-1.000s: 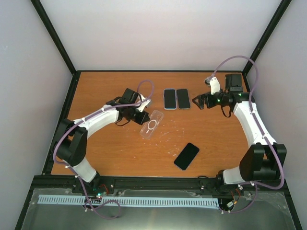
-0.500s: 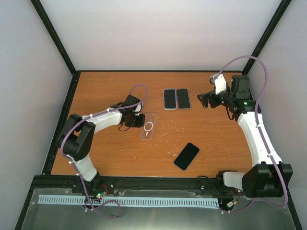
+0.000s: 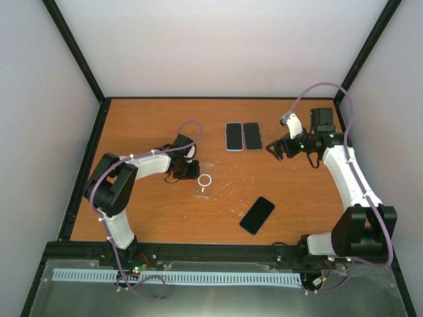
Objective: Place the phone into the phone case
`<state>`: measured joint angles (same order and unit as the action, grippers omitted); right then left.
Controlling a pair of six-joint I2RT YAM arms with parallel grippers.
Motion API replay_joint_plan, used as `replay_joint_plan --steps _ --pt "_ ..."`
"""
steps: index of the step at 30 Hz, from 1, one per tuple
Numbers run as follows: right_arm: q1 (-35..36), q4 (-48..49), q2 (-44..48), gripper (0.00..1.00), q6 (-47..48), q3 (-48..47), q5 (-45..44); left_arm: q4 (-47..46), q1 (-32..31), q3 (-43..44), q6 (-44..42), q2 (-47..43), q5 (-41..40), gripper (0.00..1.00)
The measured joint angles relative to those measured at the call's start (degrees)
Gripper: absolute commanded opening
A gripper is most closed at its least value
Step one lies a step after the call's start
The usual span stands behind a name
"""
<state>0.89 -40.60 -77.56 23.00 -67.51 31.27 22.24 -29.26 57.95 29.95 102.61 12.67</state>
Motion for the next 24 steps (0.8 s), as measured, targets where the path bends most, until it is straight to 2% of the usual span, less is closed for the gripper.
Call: replay_joint_plan --steps 1,2,7,8,9,16,24 --pt "0.0 -1.42 -0.35 1.0 1.27 0.04 0.31 0.02 0.0 0.2 0.07 0.0 0.02 0.27" --pt "0.0 -2.6 -0.42 1.0 2.43 0.15 0.55 0.02 0.0 0.33 0.04 0.0 0.17 0.35" --pt "0.0 -7.06 1.64 1.0 10.29 1.99 1.33 0.07 0.37 0.61 -1.57 -1.07 1.6 0.79" --pt "0.0 -7.96 2.34 1.0 12.31 2.73 1.64 0.02 0.39 0.61 -2.16 -1.77 2.08 0.93" --pt "0.0 -8.98 3.15 1.0 14.73 3.74 2.08 -0.11 0.42 0.61 -2.6 -2.82 2.49 0.99" --pt "0.0 -12.98 10.12 1.0 31.8 13.9 4.11 -3.02 0.57 0.48 -7.52 -11.34 6.23 1.0" --pt "1.29 -13.49 14.25 1.0 49.53 22.25 6.12 -3.23 0.61 0.59 -15.65 -12.22 15.32 1.0"
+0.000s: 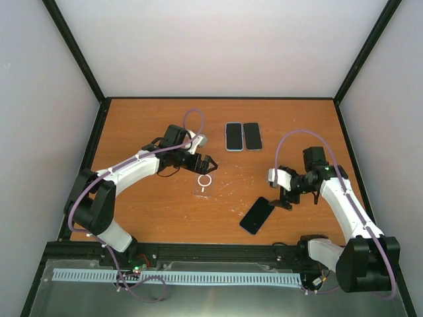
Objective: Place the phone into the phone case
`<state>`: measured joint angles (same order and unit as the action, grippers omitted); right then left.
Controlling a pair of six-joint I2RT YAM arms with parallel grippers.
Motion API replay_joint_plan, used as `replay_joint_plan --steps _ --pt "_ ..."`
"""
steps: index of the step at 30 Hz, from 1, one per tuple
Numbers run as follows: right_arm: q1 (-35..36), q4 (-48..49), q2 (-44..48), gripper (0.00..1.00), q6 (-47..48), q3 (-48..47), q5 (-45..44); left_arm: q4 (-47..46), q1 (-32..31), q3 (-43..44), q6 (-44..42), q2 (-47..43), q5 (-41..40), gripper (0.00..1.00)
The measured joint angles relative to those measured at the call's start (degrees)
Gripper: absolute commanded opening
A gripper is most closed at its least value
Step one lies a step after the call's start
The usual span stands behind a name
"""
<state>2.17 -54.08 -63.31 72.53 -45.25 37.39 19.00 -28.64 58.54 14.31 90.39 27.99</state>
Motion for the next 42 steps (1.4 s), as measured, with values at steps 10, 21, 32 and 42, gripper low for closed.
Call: replay_joint_plan --steps 10,21,32,42 --pt "9.86 0.17 -4.79 1.0 13.94 3.65 -2.45 0.26 0.17 0.0 -6.56 -1.36 10.73 1.0" --pt "20.26 0.63 -12.74 1.0 24.2 5.14 -12.09 -0.11 0.68 -1.46 -9.44 -4.57 20.06 1.0" --pt "23.87 2.01 -19.76 1.0 30.18 1.68 -18.23 -0.11 0.7 -2.21 -10.62 -4.66 23.34 1.0" --pt "26.53 3.04 -24.59 1.0 33.97 0.57 -22.73 -0.11 0.7 -2.25 -10.88 -4.66 24.2 1.0"
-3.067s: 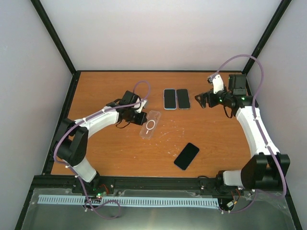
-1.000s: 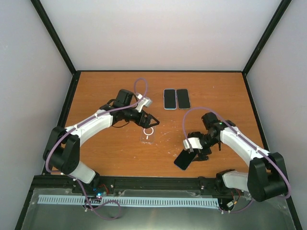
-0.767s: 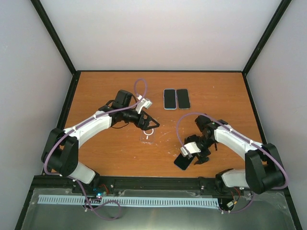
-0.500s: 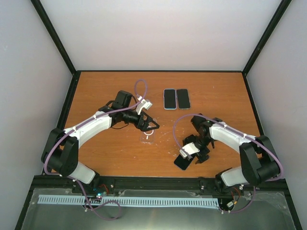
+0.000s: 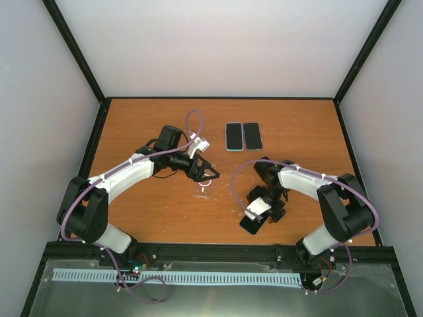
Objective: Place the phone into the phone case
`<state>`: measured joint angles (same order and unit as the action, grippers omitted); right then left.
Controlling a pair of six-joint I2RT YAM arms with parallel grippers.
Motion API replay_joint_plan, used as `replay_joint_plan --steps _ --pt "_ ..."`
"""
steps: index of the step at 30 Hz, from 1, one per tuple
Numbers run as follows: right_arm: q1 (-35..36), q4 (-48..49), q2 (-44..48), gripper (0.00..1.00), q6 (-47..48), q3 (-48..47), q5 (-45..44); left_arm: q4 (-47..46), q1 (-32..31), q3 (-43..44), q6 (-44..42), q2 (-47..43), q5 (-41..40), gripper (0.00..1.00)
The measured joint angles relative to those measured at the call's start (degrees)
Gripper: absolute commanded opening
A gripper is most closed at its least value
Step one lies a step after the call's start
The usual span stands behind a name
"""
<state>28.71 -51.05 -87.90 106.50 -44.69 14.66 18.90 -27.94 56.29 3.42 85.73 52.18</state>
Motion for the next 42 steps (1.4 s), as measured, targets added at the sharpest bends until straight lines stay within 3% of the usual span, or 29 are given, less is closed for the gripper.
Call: replay_joint_plan --steps 3,10,15,27,32,42 --pt "0.2 0.94 -0.72 0.95 1.62 -0.22 -0.72 0.0 0.0 0.02 0.0 0.0 0.02 1.0" --pt "1.42 1.9 -1.09 0.63 3.89 -0.52 -2.21 0.0 0.0 0.02 0.0 0.02 -0.02 1.0" --pt "2.6 1.49 -1.09 0.54 4.7 -1.09 -3.52 0.02 0.07 0.02 0.02 0.42 -0.42 1.0" --pt "4.9 0.9 0.98 0.5 3.78 -6.97 -4.02 -5.6 5.49 -8.04 6.64 0.24 0.63 0.97" --pt "6.03 0.44 2.47 0.49 3.76 -9.55 -4.0 -9.79 8.85 -8.79 9.73 1.22 5.75 0.94" --pt "10.43 -0.11 2.47 0.49 2.8 -16.44 -5.51 -14.71 8.48 -12.07 12.11 3.74 15.69 0.88"
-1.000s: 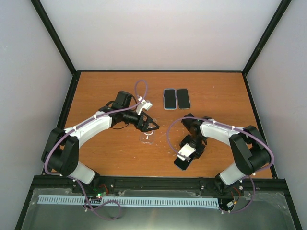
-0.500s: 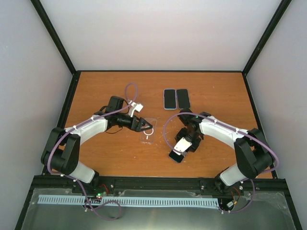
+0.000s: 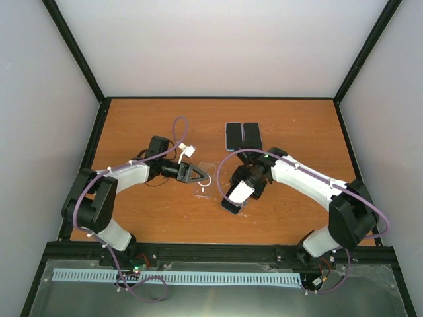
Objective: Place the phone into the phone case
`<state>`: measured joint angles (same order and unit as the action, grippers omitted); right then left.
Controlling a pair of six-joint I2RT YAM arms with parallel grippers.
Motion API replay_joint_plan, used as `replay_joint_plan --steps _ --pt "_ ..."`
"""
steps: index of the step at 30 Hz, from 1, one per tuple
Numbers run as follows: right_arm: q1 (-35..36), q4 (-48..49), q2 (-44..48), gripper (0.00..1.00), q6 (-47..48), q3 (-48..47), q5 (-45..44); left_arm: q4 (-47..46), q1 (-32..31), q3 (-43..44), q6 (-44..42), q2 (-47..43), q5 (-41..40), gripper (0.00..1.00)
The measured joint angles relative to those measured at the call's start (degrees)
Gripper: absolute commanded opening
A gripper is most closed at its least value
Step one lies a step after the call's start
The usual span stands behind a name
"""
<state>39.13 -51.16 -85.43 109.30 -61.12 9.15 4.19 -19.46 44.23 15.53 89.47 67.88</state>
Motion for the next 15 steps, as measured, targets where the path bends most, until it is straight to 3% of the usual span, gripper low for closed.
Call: replay_joint_plan --steps 7,15 --pt "2.99 -0.55 0.0 0.49 -0.63 -4.68 -1.18 0.59 -3.56 1.25 -0.87 5.07 5.81 0.7" --pt "5.64 -0.96 0.0 0.49 -1.66 -6.84 -1.75 1.92 -5.66 4.22 -1.66 9.18 9.33 0.59"
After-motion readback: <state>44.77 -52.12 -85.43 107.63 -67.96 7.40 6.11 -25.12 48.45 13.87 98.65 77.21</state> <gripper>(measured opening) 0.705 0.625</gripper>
